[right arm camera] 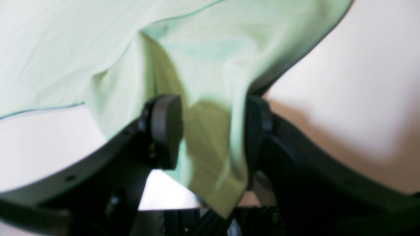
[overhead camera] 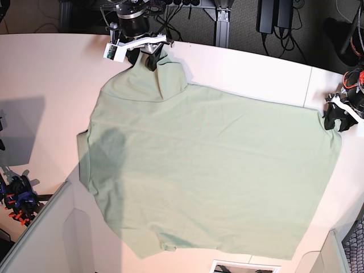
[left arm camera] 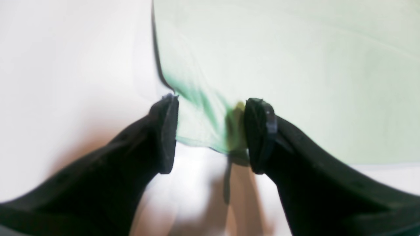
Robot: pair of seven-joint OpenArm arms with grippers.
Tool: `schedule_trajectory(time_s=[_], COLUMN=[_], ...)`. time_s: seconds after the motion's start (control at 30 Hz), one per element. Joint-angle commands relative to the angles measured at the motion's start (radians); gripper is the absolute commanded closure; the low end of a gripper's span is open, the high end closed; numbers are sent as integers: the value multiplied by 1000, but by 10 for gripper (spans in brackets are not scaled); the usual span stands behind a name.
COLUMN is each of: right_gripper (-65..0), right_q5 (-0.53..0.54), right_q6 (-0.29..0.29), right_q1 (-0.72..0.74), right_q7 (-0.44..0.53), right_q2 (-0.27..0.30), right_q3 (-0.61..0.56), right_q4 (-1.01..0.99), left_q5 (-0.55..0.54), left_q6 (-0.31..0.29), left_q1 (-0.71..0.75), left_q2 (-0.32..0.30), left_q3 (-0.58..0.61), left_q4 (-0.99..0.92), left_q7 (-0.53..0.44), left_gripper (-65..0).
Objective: Fold the T-shirt properly
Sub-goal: 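Grasp the shirt's shoulder and hem corners with right and left grippers, then drag the grasped shirt edge with both grippers, folding it over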
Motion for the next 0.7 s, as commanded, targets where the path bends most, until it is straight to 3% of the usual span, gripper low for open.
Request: schedule_trajectory(time_s=[0.0, 0.07, 0.2, 0.23, 0.33, 0.47, 0.5, 0.57, 0.67], right_gripper=[-306, -306, -305, -305, -254, -14, 0, 0, 0], right_q5=[-3, -11, -34, -34, -44, -115, -132, -170, -209], right_q6=[-4, -4, -4, -4, -4, -5, -5, -5, -5], right_q1=[-14, -13, -14, -14, -14, -13, -13, -14, -14], right_q7=[-42, -42, -42, -42, -42, -42, -42, -42, -42], right_q2=[-4, -4, -5, -5, -5, -5, -4, -4, -4], right_q3=[-2, -2, -2, -2, -2, -2, -2, -2, -2], right_q4=[3, 3, 3, 3, 3, 3, 3, 3, 3], left_q5=[16, 16, 45, 58, 80, 84, 84, 81, 23], left_q6=[9, 9, 5, -4, -23, -27, -35, -90, -280], left_q1=[7, 6, 3, 3, 3, -1, -3, -6, -5], left_q2=[1, 11, 35, 40, 48, 46, 46, 45, 45], left_q3=[6, 5, 5, 5, 5, 5, 5, 3, -22], left_q4=[-1, -1, -1, -1, -1, -1, -1, -1, -1], left_q7=[76, 73, 61, 61, 61, 61, 61, 58, 45], left_gripper=[-347, -281, -36, 0, 0, 0, 0, 0, 0])
